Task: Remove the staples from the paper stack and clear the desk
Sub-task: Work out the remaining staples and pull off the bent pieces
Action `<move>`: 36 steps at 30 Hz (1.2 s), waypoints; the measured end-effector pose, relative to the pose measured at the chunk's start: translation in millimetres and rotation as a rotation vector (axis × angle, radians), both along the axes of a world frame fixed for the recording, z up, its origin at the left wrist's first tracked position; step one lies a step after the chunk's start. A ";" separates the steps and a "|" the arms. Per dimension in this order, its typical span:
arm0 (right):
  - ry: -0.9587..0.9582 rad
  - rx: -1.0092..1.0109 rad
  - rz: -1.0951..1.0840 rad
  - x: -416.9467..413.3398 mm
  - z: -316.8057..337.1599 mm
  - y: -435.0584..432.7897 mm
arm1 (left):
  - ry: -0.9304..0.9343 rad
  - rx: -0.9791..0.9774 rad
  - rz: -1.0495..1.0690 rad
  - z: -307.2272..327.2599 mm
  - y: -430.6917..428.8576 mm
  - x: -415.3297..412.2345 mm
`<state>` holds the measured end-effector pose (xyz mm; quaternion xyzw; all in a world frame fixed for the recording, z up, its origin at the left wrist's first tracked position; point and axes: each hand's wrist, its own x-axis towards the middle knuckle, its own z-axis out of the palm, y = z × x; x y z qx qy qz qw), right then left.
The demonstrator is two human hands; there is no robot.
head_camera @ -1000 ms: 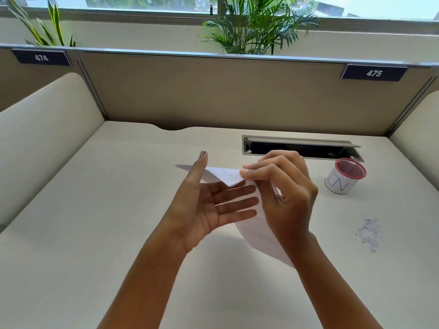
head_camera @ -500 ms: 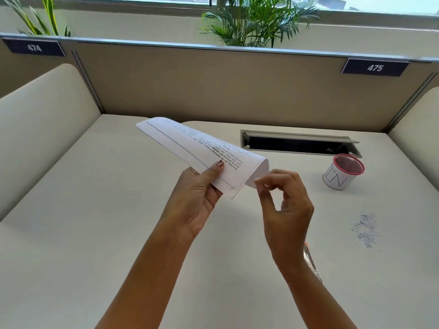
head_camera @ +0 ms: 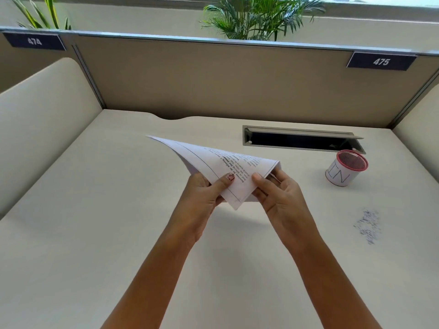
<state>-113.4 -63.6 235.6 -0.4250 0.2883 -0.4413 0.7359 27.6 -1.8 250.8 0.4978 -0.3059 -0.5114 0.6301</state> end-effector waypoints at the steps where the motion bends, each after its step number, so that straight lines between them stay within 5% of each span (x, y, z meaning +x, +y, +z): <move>1: 0.039 -0.018 -0.019 0.4 -0.7 -1.4 | -0.009 0.016 -0.001 -0.6 0.3 0.5; 14: 0.299 -0.077 -0.209 -1.7 -2.6 8.5 | 0.109 0.062 0.054 -3.4 -0.5 3.2; 20: 0.716 -0.713 -0.401 -6.5 -4.0 19.2 | 0.132 0.068 0.060 -2.1 -1.4 2.3; 28: 0.805 -1.198 -0.402 -13.4 -4.2 23.2 | 0.049 0.075 0.012 0.8 1.2 1.0; 36: 0.831 -1.349 -0.408 -18.3 -6.3 20.5 | -0.039 0.094 0.007 2.5 1.5 1.4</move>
